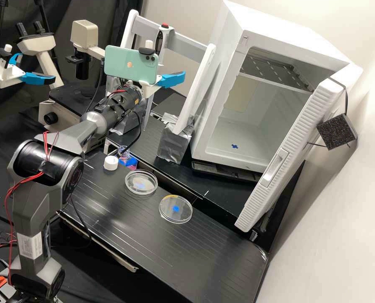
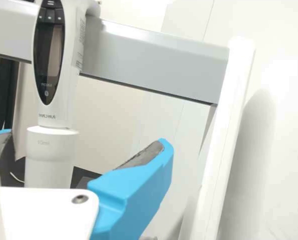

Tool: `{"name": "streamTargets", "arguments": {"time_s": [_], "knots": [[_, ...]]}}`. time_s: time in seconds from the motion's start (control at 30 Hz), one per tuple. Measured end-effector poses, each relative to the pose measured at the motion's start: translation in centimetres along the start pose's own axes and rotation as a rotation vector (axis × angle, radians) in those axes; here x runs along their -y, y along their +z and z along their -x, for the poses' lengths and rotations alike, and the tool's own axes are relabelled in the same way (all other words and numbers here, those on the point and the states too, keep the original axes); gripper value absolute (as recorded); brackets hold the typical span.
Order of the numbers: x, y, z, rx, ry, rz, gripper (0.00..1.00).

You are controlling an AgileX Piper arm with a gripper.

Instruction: Use the pipette

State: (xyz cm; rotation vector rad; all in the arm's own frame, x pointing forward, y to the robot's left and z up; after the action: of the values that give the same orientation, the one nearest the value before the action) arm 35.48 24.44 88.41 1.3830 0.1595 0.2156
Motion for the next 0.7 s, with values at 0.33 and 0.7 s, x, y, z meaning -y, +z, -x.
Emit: {"name": "streamTargets", "arguments": {"time_s": [0.33, 0.7], "knots": [[0.18, -0.23, 0.05, 0.0, -0.004, -0.004, 0.0], [0.4, -0.51, 0.1, -0.001, -0.01, -0.005, 0.0]]}}
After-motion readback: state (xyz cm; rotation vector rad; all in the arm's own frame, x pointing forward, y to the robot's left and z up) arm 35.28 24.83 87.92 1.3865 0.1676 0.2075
